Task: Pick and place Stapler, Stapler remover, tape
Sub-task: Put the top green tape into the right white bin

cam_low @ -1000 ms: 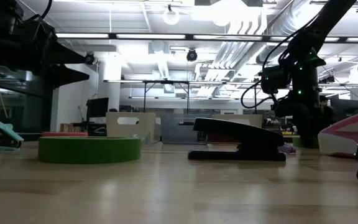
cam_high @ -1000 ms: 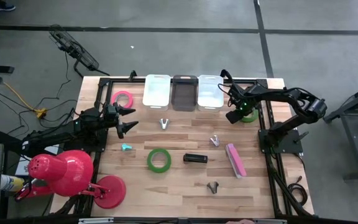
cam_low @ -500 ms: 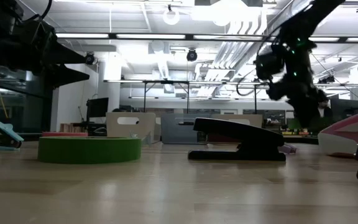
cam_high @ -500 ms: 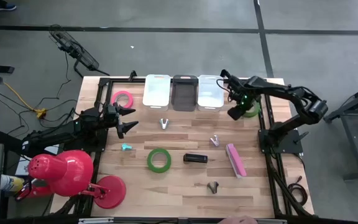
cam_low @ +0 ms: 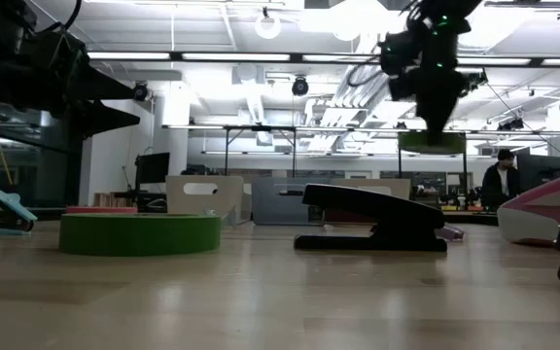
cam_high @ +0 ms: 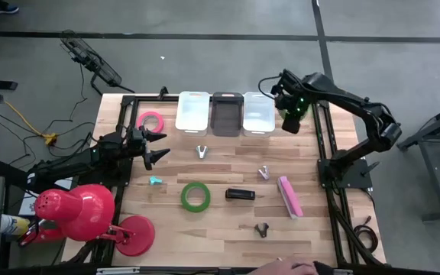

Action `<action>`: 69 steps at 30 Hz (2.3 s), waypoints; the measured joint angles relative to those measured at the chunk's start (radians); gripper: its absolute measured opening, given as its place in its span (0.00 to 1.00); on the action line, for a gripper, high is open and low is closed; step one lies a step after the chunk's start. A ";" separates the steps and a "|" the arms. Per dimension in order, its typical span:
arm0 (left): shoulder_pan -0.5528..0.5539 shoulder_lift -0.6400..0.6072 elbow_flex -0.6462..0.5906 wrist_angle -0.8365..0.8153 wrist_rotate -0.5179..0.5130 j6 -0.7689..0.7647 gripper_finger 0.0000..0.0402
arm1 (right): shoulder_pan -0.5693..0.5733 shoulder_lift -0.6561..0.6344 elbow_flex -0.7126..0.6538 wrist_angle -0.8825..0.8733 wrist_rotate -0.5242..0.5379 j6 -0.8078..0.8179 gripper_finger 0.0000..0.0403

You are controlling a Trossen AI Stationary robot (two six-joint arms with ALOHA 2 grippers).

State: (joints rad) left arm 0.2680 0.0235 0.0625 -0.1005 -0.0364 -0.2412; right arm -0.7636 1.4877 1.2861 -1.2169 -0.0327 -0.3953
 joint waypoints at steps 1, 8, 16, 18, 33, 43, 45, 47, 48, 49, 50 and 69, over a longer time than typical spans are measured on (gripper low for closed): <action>0.000 0.000 0.000 0.000 0.000 0.000 0.87 | 0.005 0.010 0.017 0.016 -0.009 -0.001 0.20; 0.000 0.000 0.000 0.000 0.000 0.000 0.87 | 0.039 0.113 0.113 0.095 -0.054 0.011 0.20; 0.000 0.000 0.000 0.000 0.000 0.000 0.87 | 0.058 0.199 0.151 0.286 -0.254 0.108 0.20; 0.000 0.000 0.000 0.000 0.000 0.000 0.87 | 0.058 0.208 0.151 0.343 -0.340 0.162 0.20; 0.000 0.000 0.000 0.000 0.000 0.000 0.87 | -0.047 0.239 0.075 0.590 -0.798 0.611 0.20; 0.000 0.000 0.000 0.000 0.000 0.000 0.87 | -0.137 0.136 -0.293 1.202 -0.867 0.958 0.20; 0.000 0.000 0.000 0.000 0.000 0.000 0.87 | -0.157 0.108 -0.357 1.311 -0.864 1.021 0.20; 0.000 0.000 0.000 0.000 0.000 0.000 0.87 | -0.174 0.083 -0.422 1.420 -0.870 1.074 0.20; 0.000 0.000 0.000 0.000 0.000 0.000 0.87 | -0.184 0.071 -0.458 1.470 -0.878 1.100 0.20; 0.000 0.000 0.000 0.000 0.000 0.000 0.87 | -0.193 0.060 -0.494 1.521 -0.887 1.130 0.20; 0.000 0.000 0.000 0.000 0.000 0.000 0.87 | -0.202 0.051 -0.528 1.572 -0.894 1.162 0.20; 0.000 0.000 0.000 0.000 0.000 0.000 0.87 | -0.350 0.027 -0.844 1.975 -1.023 1.286 0.20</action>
State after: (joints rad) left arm 0.2680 0.0235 0.0628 -0.1005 -0.0364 -0.2409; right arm -1.1137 1.5146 0.4418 0.7580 -1.0557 0.8902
